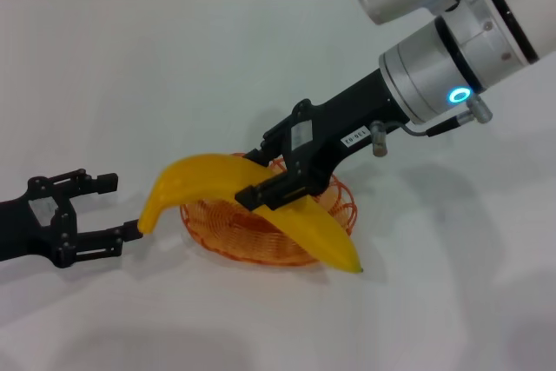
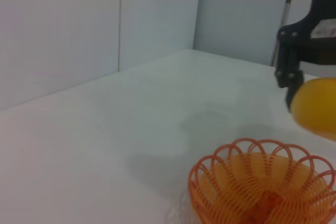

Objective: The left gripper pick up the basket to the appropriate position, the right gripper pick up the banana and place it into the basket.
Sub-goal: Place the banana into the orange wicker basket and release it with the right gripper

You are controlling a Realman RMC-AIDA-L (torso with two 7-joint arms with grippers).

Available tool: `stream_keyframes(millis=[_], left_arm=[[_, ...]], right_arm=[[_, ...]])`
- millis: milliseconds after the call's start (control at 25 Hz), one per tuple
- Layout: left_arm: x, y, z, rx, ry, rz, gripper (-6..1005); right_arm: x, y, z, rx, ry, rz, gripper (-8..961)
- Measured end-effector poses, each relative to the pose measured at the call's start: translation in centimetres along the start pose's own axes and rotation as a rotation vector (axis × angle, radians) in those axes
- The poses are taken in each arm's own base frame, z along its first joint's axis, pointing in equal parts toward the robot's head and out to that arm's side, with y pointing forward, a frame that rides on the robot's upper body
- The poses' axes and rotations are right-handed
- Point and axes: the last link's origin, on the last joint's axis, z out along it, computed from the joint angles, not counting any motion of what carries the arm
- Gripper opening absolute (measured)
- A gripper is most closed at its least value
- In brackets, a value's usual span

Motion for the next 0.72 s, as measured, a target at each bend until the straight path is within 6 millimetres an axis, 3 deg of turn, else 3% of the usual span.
stream_keyframes(millis=[640,720], left_arm=[[0.2,-0.1,0.4,-0.009,0.010,-0.009,830],[0.2,-0.1,0.4,-0.007,0.011,-0.008,830]], right_arm=[[1.0,-2.3,1.1,0.050,-0.007,0.037,637],[1.1,-2.4,1.1,0.055,-0.008,0.041,681]])
